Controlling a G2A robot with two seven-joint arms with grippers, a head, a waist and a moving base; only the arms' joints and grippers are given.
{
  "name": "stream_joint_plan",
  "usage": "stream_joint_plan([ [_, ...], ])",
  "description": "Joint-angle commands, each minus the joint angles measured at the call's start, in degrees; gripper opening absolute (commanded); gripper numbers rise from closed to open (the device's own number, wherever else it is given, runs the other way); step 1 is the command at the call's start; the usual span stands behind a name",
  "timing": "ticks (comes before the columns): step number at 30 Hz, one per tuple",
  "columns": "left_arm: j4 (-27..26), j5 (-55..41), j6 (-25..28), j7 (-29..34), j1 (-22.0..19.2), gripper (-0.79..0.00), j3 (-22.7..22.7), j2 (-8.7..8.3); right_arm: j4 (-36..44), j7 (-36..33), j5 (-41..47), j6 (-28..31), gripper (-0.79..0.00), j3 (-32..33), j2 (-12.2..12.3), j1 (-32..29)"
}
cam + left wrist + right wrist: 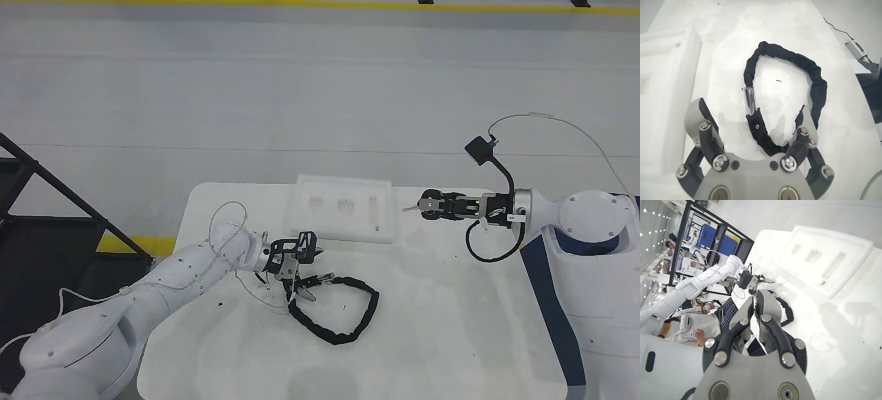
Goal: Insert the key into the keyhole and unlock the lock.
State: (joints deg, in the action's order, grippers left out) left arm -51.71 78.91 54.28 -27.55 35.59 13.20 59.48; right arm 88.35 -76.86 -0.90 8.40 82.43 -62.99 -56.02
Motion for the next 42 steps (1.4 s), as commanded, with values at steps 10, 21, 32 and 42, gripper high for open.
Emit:
stream_joint_plan([
  [10,7.05,7.94,-3.44,-9.68,0.62,0.000,-1.51,4.08,0.00,0.00,0.00,0.00,-0.785,0.00,0.00,0.00],
  [21,12.51,10.41,-2.99,-13.70,0.78,-0.077,-1.59,6.85,0.00,0.00,0.00,0.00,-0.785,0.00,0.00,0.00],
  [32,14.85,11.24,-3.13,-12.45,0.92,-0.456,-1.01,8.94,0.00,0.00,0.00,0.00,-0.785,0.00,0.00,0.00],
  [42,15.87,11.73,-2.44,-12.98,0.60,-0.785,-0.03,9.78,0.00,0.00,0.00,0.00,-0.785,0.00,0.00,0.00],
])
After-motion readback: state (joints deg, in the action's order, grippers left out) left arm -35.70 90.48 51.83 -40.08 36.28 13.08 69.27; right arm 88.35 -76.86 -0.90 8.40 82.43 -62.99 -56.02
